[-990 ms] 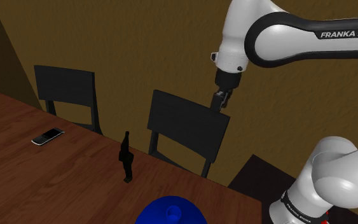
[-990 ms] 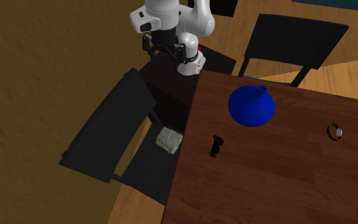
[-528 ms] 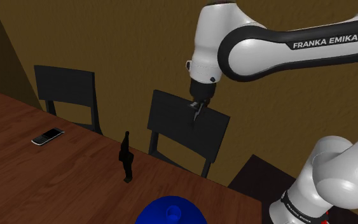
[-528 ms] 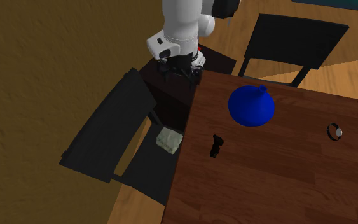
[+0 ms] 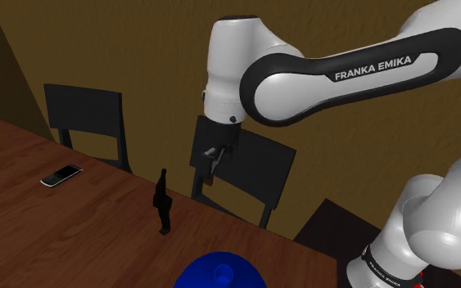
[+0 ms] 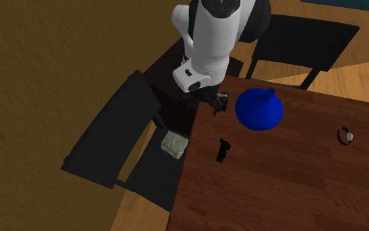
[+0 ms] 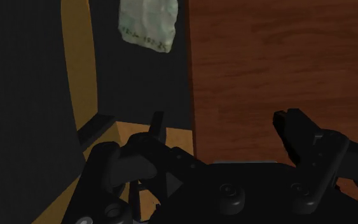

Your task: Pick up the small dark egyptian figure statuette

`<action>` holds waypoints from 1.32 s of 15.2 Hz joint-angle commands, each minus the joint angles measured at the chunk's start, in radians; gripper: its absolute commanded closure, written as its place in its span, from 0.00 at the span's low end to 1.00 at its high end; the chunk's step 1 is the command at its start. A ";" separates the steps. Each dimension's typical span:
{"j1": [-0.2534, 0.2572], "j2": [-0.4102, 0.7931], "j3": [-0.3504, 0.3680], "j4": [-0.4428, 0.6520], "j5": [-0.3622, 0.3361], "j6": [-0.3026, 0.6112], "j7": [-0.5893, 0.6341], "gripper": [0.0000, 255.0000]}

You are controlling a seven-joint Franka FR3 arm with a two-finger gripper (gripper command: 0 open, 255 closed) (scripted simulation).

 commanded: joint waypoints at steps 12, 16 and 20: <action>0.079 0.345 0.107 0.259 -0.176 0.086 0.192 0.00; 0.081 0.360 0.105 0.221 -0.187 0.136 0.200 0.00; 0.081 0.361 0.105 0.216 -0.188 0.143 0.201 1.00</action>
